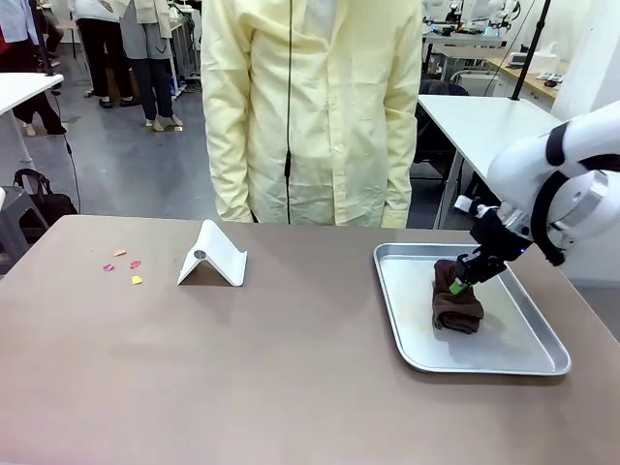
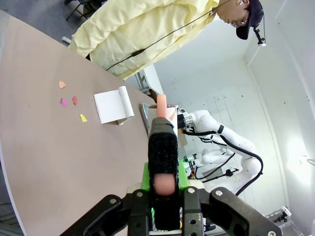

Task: Clean the surface of the table.
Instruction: If a person points to the right, clean the right side of the table with your right hand, and if they point to the left, clean the left side with your left hand.

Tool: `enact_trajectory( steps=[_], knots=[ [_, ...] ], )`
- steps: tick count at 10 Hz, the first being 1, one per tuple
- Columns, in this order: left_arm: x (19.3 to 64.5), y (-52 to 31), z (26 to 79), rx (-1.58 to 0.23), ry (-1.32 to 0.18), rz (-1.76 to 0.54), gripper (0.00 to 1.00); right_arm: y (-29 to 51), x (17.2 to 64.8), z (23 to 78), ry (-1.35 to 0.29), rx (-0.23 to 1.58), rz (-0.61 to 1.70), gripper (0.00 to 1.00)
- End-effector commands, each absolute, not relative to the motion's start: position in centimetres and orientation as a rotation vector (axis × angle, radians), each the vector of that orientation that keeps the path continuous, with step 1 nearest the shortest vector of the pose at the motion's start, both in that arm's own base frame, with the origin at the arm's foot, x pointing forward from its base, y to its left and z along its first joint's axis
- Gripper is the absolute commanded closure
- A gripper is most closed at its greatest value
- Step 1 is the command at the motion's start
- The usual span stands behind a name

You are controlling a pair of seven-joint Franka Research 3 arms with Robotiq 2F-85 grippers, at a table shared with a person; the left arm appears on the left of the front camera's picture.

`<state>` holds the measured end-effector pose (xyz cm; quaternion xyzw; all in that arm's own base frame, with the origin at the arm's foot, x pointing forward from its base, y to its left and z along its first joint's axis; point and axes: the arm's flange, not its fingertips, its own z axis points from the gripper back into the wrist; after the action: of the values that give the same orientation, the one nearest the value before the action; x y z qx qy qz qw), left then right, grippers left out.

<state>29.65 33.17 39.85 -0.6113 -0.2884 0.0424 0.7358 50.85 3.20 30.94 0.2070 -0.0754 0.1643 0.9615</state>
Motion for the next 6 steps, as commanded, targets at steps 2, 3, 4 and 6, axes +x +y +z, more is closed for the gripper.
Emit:
enact_trajectory(
  steps=[2,3,4,6],
  knots=[
    [29.4,32.8,40.2,-1.360,-0.654,0.087,0.78,0.0,47.1,30.4,-0.410,0.818,0.419,0.94],
    [29.4,32.8,40.2,-1.360,-0.654,0.087,0.78,-0.9,46.2,30.7,-0.434,0.945,0.449,0.94],
    [29.4,32.8,40.2,-1.360,-0.654,0.087,0.78,-1.9,45.2,31.2,-0.424,1.064,0.452,0.94],
    [29.4,32.8,40.2,-1.360,-0.654,0.087,0.78,-3.9,42.9,32.7,-0.421,1.282,0.463,0.94]
  ],
)
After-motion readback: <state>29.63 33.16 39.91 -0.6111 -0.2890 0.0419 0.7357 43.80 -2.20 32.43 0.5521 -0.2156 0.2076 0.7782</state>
